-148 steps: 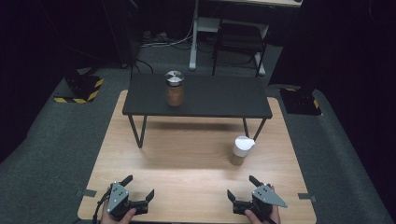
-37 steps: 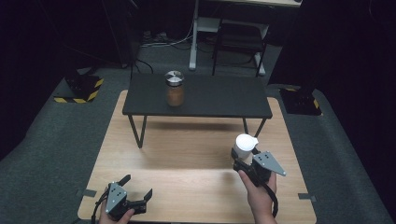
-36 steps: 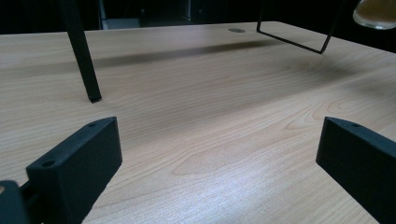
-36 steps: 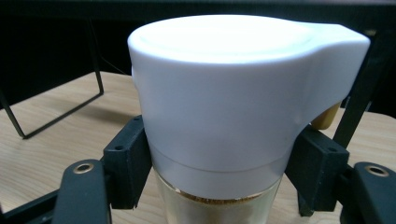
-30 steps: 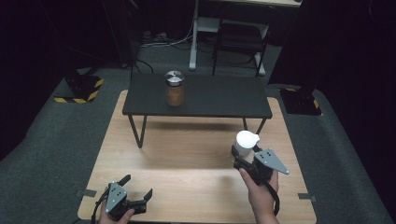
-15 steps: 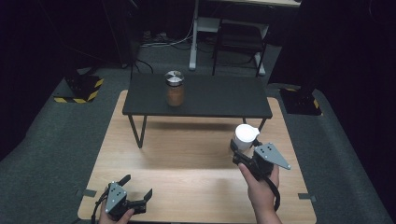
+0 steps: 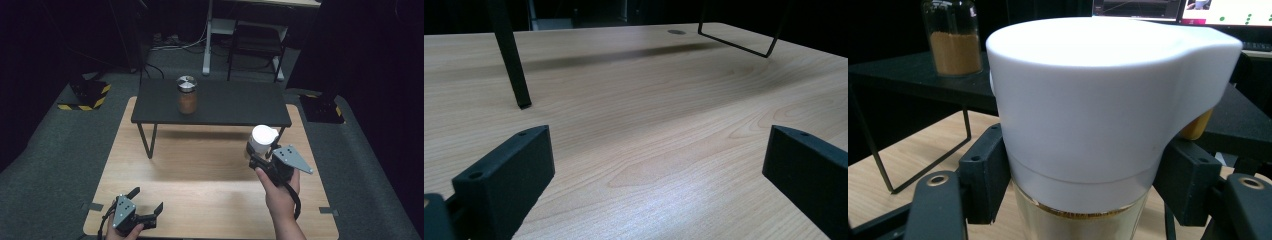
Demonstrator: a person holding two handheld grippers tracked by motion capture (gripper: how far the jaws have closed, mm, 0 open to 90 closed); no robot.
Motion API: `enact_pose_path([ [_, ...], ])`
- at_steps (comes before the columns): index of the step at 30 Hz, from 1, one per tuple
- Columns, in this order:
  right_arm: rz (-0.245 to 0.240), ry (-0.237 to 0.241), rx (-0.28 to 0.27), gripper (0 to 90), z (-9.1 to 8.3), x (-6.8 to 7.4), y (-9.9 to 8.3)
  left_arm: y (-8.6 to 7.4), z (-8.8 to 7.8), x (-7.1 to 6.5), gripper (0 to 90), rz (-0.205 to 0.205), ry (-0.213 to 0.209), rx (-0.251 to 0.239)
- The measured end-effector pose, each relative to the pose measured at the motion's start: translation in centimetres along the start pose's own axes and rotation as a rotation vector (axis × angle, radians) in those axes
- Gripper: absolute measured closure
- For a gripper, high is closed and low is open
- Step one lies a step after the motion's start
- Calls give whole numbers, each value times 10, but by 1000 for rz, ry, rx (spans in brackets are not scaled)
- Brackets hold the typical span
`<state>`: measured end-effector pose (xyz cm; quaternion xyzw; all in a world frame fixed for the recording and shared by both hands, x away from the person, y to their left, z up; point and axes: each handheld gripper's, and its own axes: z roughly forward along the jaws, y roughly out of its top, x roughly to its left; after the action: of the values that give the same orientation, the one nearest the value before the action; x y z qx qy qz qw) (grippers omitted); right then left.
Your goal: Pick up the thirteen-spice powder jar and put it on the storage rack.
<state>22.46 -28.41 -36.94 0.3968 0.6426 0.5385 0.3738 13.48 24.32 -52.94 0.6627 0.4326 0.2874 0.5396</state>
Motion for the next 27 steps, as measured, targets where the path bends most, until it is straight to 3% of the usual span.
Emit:
enact_pose_path([
  [27,-26,-5,-38,305,20,-1,39,-2,-1,1,6,3,-6,-9],
])
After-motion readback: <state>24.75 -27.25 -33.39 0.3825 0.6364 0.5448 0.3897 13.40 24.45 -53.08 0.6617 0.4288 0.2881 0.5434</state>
